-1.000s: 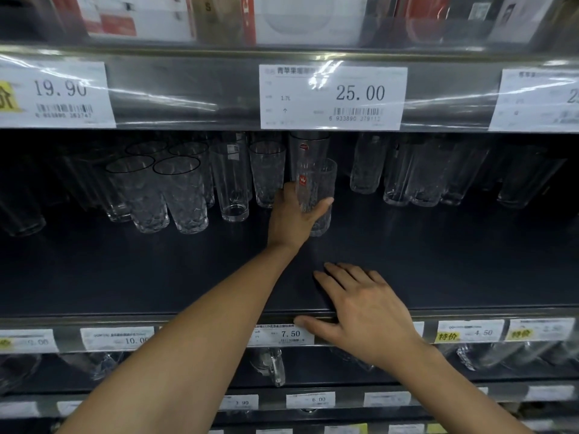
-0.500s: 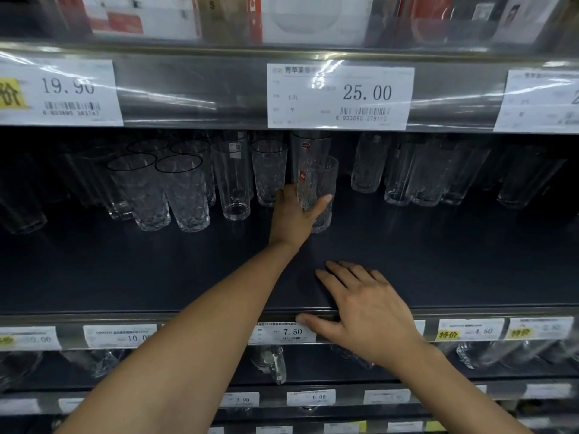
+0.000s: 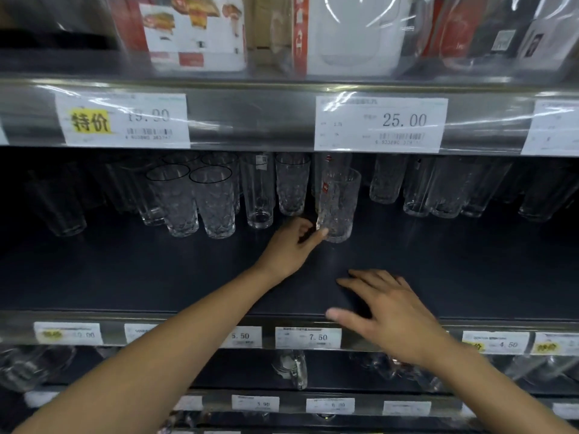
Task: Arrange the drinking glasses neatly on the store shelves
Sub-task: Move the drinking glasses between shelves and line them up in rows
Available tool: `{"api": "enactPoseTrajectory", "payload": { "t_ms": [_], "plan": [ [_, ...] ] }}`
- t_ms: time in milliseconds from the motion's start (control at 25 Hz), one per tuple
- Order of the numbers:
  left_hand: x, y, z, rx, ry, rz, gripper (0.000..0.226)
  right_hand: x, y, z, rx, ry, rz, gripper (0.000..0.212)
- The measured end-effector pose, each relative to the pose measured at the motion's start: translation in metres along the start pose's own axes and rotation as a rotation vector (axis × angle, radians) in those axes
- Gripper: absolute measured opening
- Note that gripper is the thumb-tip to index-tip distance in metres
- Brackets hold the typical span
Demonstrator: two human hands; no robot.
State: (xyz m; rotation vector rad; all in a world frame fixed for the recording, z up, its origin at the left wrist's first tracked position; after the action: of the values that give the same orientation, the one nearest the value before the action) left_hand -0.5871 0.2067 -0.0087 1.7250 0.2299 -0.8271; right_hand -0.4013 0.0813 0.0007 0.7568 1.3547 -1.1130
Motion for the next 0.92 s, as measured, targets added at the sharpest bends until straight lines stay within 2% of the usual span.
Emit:
{"api": "enactPoseTrajectory", "payload": {
  "t_ms": [40,120,240,360,600,680,760,920],
  "plan": [
    [-0.013,-0.012,0.01,-0.004,-0.075,-0.168,0.04,-0.009,-0.002,-0.002,-0.008,-0.019,-0.143,0.092],
    [-0.038,-0.033,0.034,-0.011,-0.248,-0.397,0.044,-0.025,-0.011,-0.014,-0.043,0.057,-0.307,0.079],
    [-0.066,-0.045,0.071,-0.063,-0.372,-0.529,0.057,-0.049,-0.042,-0.05,-0.09,0.206,-0.191,0.057],
    [-0.084,-0.055,0.096,-0.165,-0.455,-0.68,0.064,-0.072,-0.072,-0.106,-0.033,0.219,0.001,0.05],
    [-0.085,-0.064,0.103,-0.169,-0.459,-0.67,0.065,-0.097,-0.097,-0.189,0.257,0.166,0.041,0.068],
    [-0.086,-0.065,0.103,-0.172,-0.468,-0.664,0.066,-0.098,-0.095,-0.206,0.333,0.187,0.02,0.065],
    [-0.086,-0.065,0.102,-0.181,-0.478,-0.659,0.066,-0.095,-0.09,-0.218,0.365,0.238,0.008,0.057],
    [-0.086,-0.061,0.102,-0.179,-0.485,-0.645,0.065,-0.091,-0.085,-0.223,0.369,0.281,0.04,0.058]
  ]
}}
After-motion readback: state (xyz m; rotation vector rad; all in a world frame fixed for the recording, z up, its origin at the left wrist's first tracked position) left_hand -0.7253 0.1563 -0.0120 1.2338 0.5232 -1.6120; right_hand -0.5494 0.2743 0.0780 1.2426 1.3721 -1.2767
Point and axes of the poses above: each hand's wrist, its own z-axis away from the middle knuckle, its own x-axis out of the palm, y = z × x, the point moved 1 cm from there along -z, towards the middle knuckle, and after that the axes turned 15 degrees about -y, right-handed, at the moved point
